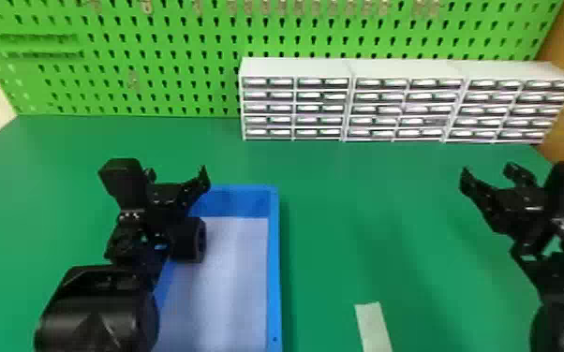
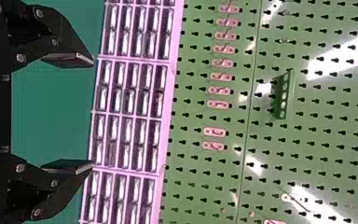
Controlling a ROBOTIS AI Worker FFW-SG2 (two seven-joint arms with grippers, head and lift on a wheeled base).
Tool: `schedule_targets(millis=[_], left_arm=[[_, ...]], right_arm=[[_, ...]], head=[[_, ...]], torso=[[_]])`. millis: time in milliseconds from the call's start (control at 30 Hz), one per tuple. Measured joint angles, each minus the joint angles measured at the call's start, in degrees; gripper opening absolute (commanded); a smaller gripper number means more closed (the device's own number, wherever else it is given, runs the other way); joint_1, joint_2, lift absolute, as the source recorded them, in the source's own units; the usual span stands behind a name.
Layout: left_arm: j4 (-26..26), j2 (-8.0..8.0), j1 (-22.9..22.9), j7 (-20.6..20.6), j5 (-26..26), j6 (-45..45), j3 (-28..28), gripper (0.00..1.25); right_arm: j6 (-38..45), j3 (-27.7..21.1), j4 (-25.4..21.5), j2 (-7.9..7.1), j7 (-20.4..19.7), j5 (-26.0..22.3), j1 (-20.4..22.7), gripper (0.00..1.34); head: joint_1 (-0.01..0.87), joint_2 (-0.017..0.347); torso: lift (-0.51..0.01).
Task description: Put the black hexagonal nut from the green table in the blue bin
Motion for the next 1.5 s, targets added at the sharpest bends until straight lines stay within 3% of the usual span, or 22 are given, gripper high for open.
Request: schedule_targets(millis=[1500], left_arm=[[0.0, 0.0, -0.13, 0.0, -0.18, 0.0, -0.09, 1.11]], right_arm=[[0.0, 0.34, 0.18, -0.02, 0.0, -0.18, 0.11, 0.84]], head=[[0.686, 0.051]], torso=[[-0.097]])
